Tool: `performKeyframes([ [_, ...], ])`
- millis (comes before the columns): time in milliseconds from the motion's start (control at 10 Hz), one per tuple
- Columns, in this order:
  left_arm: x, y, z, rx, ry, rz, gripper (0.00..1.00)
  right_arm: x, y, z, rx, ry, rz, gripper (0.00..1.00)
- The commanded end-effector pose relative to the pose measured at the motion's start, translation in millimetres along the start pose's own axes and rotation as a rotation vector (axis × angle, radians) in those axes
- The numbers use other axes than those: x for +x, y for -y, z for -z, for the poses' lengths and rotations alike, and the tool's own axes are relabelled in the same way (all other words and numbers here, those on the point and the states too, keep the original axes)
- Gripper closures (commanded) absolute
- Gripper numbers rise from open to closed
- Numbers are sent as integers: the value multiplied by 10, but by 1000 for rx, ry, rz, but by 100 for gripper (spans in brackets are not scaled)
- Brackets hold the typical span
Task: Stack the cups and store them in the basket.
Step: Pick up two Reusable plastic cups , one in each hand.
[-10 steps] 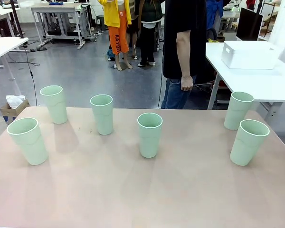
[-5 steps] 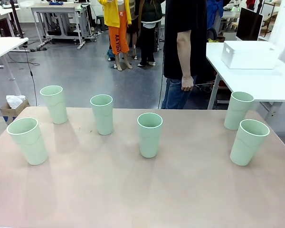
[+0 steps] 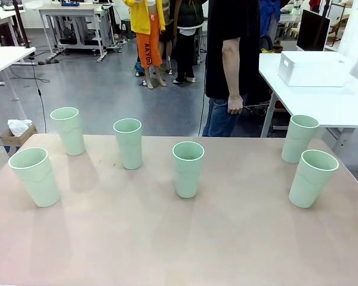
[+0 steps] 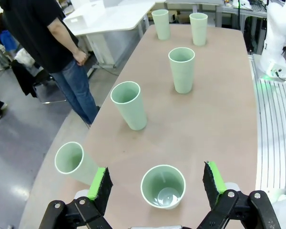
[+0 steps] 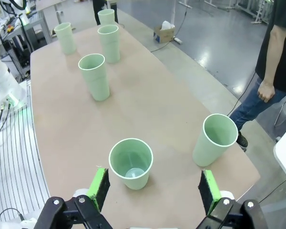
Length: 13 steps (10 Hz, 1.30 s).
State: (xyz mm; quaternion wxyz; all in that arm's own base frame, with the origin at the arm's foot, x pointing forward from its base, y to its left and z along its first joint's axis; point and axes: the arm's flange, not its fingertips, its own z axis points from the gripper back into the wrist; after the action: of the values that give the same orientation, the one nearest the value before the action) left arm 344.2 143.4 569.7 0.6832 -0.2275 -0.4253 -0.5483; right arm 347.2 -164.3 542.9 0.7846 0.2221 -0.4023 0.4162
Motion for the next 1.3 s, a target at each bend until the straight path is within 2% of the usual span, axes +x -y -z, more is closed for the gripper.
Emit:
performKeyframes([
  [0,20,1,-9,-1,21,14,0,7,13,-9,3,23,-12,0],
  [1200,20,1,-9,-1,21,14,0,7,13,-9,3,23,-12,0],
])
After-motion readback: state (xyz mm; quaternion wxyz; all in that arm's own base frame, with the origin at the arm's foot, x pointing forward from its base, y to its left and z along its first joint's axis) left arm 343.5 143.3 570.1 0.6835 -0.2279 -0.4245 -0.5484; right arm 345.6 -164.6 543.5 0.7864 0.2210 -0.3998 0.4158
